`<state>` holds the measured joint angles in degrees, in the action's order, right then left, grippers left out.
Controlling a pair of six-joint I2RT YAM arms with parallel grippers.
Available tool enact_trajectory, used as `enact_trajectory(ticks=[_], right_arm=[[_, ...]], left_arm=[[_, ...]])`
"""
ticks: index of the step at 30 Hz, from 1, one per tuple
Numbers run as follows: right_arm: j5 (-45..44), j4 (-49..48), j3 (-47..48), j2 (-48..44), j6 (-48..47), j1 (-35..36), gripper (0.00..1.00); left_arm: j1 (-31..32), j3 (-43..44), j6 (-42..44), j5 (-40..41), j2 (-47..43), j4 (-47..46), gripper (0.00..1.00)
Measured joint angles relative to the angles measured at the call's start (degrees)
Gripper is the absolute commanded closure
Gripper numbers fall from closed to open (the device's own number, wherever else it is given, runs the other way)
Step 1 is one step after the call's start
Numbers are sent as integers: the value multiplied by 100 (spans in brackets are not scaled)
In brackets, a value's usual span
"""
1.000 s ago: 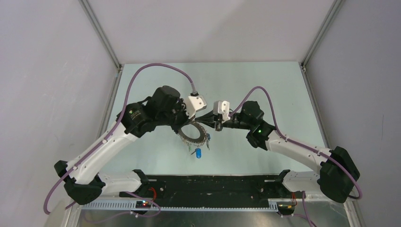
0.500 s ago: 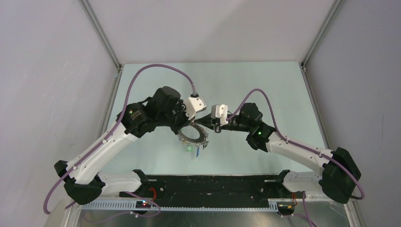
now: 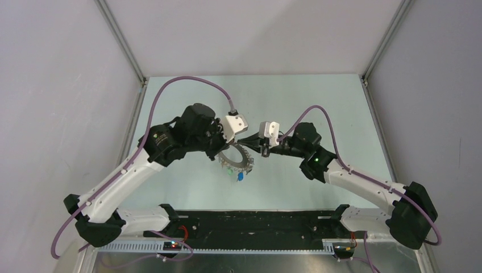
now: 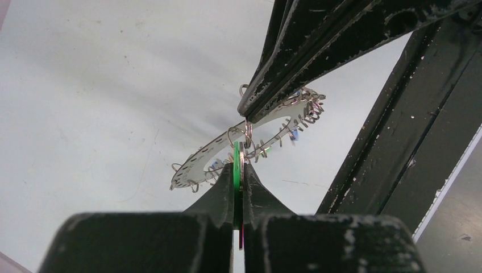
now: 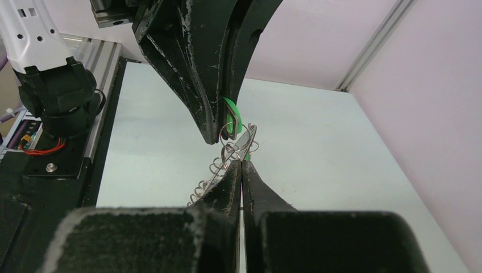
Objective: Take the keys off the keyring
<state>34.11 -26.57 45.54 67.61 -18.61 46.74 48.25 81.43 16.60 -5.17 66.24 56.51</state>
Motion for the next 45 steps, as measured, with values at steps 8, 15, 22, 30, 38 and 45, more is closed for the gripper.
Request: enact_trajectory(ticks=[8,15,22,30,38,45], right_arm=[[133,17,-2,-11,146,-37,64],[286,168,-81,-11,197,-48,49],[295,72,-85,-11,208,-46,48],[382,-42,-83,2,212,-46,50],[437,-166,-83,170,256,57,52],[461,-210,-52,247,315,122,56]], left_arm=[[0,-2,105,-11,-2,-37,100],[2,-2,407,-157,-92,-142,100],[33,-2,595,-269,-133,-157,100],[105,-2,656,-293,-133,-157,100],[175,-2,697,-299,-133,-157,100],[225,-2,704,-299,-133,-160,100]])
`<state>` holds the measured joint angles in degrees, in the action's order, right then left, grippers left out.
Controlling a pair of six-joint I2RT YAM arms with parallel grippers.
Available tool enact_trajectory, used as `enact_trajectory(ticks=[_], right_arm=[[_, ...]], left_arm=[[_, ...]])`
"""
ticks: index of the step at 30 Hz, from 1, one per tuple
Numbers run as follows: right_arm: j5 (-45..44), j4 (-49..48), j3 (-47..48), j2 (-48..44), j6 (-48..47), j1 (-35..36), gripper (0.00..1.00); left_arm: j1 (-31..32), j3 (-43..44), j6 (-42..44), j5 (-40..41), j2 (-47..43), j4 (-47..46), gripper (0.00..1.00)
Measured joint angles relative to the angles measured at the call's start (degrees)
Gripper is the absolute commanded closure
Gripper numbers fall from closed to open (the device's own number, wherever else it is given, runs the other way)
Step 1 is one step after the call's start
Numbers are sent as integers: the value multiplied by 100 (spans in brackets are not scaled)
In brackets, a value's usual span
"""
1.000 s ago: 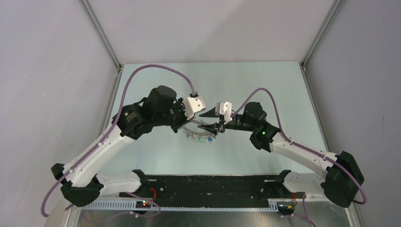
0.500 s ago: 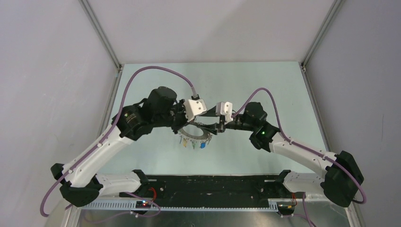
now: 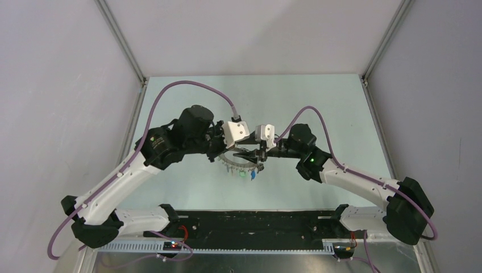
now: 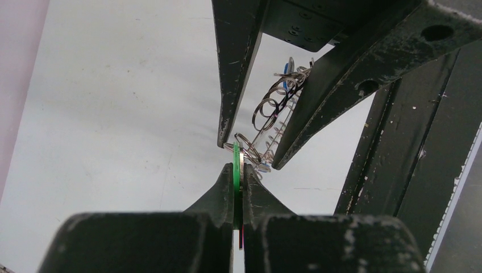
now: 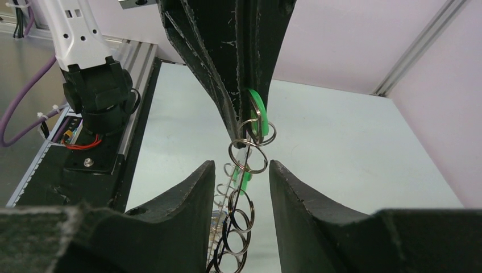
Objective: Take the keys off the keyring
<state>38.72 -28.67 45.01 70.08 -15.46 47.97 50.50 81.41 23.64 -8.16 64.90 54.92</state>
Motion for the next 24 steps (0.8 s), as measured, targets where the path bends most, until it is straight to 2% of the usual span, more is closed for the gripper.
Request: enact_trajectory(ticks=[6,12,17,19,20,22,24], right_arm=[[22,-35,28,0,37,9,62],[37,-35,35,-2,46,9,83],[37,-39,48,-2,90,2,87],[37,-37,48,-2,116,2,85],[39,-37,50,-2,140,0,76],[48,-35,50,-2,186,-4,65],[85,-28,50,-2,212,-7,60]], left_arm=[[20,-7,39,4,0,0,100],[24,-11,39,28,-9,9,100],[39,-20,42,28,-9,9,100],[39,-26,42,31,-11,9,100],[39,-31,42,31,-11,7,100],[44,-31,42,35,-11,7,100],[46,-31,42,44,-15,-2,100]])
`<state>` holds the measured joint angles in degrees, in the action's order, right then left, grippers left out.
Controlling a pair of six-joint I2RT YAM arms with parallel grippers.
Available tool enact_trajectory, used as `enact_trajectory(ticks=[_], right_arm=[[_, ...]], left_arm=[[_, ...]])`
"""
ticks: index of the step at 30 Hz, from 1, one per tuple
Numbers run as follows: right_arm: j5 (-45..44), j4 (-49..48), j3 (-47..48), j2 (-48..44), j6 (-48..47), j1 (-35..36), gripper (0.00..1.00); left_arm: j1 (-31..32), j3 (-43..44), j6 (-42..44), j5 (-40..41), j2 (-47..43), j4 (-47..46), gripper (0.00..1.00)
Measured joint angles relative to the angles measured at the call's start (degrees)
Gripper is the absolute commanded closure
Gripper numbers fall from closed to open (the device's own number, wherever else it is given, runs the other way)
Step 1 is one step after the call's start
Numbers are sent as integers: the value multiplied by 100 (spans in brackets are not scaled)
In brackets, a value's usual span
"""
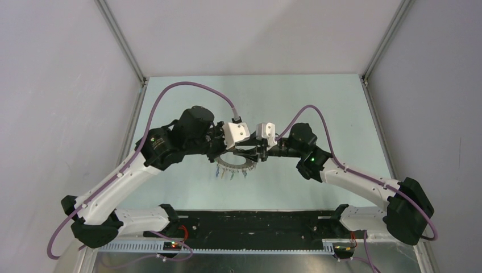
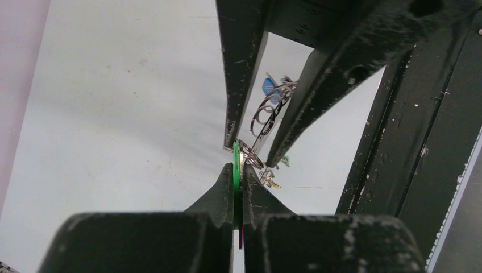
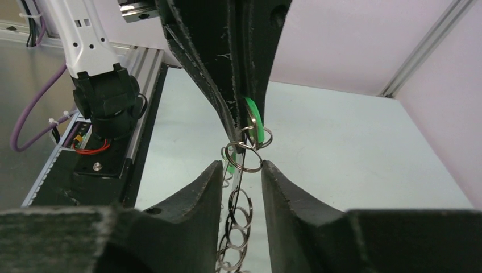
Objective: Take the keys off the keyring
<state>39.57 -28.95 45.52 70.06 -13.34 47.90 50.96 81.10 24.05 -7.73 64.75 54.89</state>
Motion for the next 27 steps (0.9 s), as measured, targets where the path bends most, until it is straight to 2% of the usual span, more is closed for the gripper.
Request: enact_trajectory(ticks=[5,9,11,13,19,22,23,24,27], right_arm=[[79,-48,0,-24,28,0,56],[85,-155,0,-24,55,0,62],[92,-221,0,-24,87,0,72],[101,-267,0,-24,101,0,76],[101,-258,4,-24,131,-13,76],[101,-225,7,-24,131,-35,86],[103,-210,13,-26,133,-46,95],[103,-195,15,-28,133,-57,98],[107,-144,26,-48,170,-83,100]], left_arm=[[4,-2,0,2,-2,-2,100],[20,-2,0,4,-2,-2,100],[28,-2,2,2,-4,-4,100],[35,-2,2,4,-4,-7,100],[44,-2,13,48,-4,-2,100],[46,-2,39,79,-7,2,100],[46,-2,46,103,-7,11,100],[46,-2,50,109,-7,17,100],[57,-2,57,116,-7,44,100]])
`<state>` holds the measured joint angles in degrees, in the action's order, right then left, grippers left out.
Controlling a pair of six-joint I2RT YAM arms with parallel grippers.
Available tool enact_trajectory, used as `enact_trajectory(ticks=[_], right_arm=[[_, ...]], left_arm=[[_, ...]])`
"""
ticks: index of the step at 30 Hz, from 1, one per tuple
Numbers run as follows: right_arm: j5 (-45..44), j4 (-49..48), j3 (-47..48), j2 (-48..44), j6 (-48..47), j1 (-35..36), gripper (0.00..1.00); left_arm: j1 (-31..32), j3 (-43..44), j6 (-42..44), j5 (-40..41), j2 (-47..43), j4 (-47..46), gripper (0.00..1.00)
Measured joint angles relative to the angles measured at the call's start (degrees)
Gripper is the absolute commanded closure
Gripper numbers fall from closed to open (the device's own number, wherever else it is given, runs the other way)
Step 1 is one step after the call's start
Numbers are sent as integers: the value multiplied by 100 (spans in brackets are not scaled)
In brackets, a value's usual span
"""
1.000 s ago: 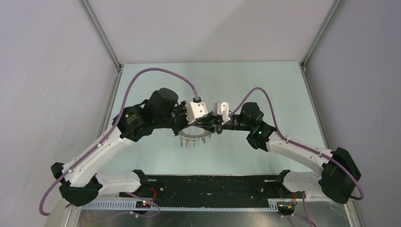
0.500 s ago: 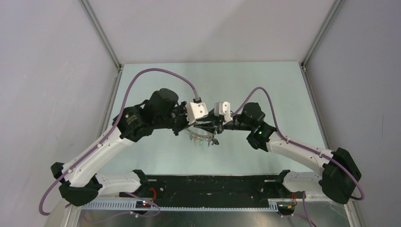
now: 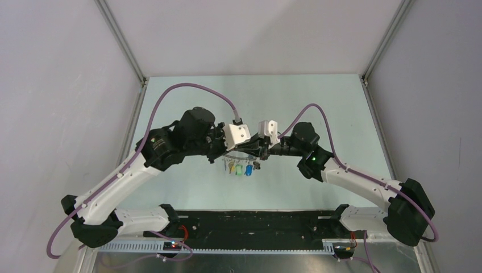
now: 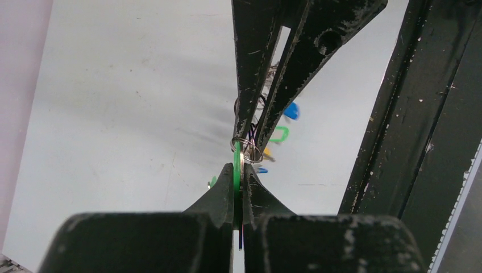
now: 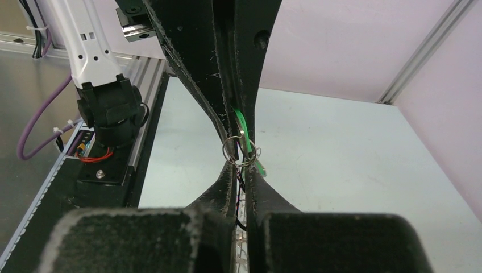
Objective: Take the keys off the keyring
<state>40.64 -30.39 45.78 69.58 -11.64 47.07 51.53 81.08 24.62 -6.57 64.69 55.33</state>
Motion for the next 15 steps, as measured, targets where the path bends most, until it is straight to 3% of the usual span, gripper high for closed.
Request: enact_trajectory(ticks=[4,9,13,15], right_arm=[[15,28,0,-17,52,-35,100],[48,63,2,-33,166,-81,86],[59,96,11,-55,275,-111,94],[66,103,17,-61,321,-122,93]], left_arm=[[11,0,28,37,0,-2,100],[11,0,68,79,0,-9,100],[11,0,92,90,-4,-17,100],[13,0,92,85,-9,-13,100]])
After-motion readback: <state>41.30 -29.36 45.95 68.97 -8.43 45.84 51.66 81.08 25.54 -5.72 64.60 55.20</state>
